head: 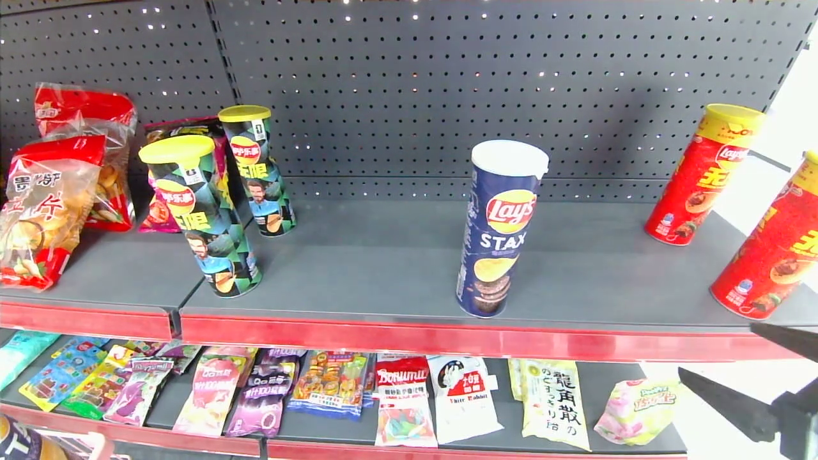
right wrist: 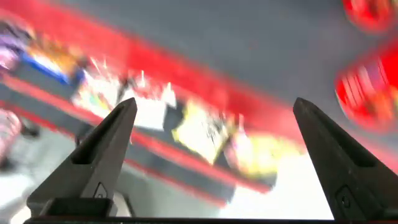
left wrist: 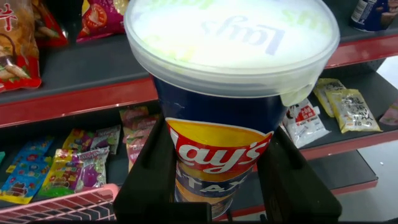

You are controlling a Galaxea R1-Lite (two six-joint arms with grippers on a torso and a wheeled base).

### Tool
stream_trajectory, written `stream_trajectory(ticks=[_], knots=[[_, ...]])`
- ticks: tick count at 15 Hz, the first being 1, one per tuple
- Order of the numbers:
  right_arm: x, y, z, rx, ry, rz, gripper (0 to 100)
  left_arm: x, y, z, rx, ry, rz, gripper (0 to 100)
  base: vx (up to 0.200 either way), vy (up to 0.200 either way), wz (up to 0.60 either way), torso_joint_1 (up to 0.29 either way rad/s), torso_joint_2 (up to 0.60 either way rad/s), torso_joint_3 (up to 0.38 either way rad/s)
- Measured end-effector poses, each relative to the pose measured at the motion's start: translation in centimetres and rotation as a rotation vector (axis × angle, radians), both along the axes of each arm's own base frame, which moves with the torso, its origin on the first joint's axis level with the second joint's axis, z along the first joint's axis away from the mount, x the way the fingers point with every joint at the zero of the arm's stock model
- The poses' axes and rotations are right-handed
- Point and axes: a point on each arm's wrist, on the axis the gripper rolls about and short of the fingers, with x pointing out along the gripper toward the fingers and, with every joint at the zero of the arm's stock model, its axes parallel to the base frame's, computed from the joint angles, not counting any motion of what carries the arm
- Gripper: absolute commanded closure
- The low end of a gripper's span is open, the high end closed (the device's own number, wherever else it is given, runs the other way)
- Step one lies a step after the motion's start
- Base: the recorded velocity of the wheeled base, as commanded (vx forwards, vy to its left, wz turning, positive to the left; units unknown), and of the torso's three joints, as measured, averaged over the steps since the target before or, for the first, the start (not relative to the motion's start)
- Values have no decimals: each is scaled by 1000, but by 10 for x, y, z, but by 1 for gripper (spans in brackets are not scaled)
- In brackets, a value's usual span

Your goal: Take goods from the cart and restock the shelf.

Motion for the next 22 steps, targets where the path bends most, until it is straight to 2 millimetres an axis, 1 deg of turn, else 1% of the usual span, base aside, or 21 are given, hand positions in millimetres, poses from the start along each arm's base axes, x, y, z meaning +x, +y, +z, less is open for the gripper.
stream_trajectory(ticks=[2, 4, 7, 11, 14, 16, 17, 18, 19, 20, 22], knots=[[-22, -14, -2, -13, 28, -69, 0, -1, -1, 4, -7, -9, -52, 100, 0, 0, 0, 0, 0, 0], [-49, -26, -5, -11, 14, -158, 0, 0, -2, 11, -11, -16, -78, 100, 0, 0, 0, 0, 0, 0], [-81, -35, -14, 26, -54, -351, 0, 5, -3, 21, -11, -11, -89, 100, 0, 0, 0, 0, 0, 0], [-113, -33, -35, 102, -195, -325, 0, 9, -5, 26, -22, 0, -172, 100, 0, 0, 0, 0, 0, 0], [-121, -32, -66, 108, -240, -299, 0, 9, -6, 26, -52, 12, -220, 100, 0, 0, 0, 0, 0, 0], [-121, -32, -79, 125, -306, -249, 0, 9, -6, 27, -92, 17, -230, 100, 0, 0, 0, 0, 0, 0], [-121, -32, -84, 142, -309, -239, 0, 9, -6, 28, -101, 10, -231, 100, 0, 0, 0, 0, 0, 0], [-121, -31, -87, 193, -310, -244, 0, 9, -6, 29, -110, 0, -232, 100, 0, 0, 0, 0, 0, 0], [-121, -32, -88, 251, -325, -263, 0, 9, -6, 29, -114, -2, -231, 100, 0, 0, 0, 0, 0, 0], [-120, -32, -89, 263, -340, -288, 0, 8, -6, 29, -116, -5, -227, 100, 0, 0, 0, 0, 0, 0], [-119, -33, -89, 181, -378, -284, 0, 6, -6, 27, -116, -12, -224, 100, 0, 0, 0, 0, 0, 0]])
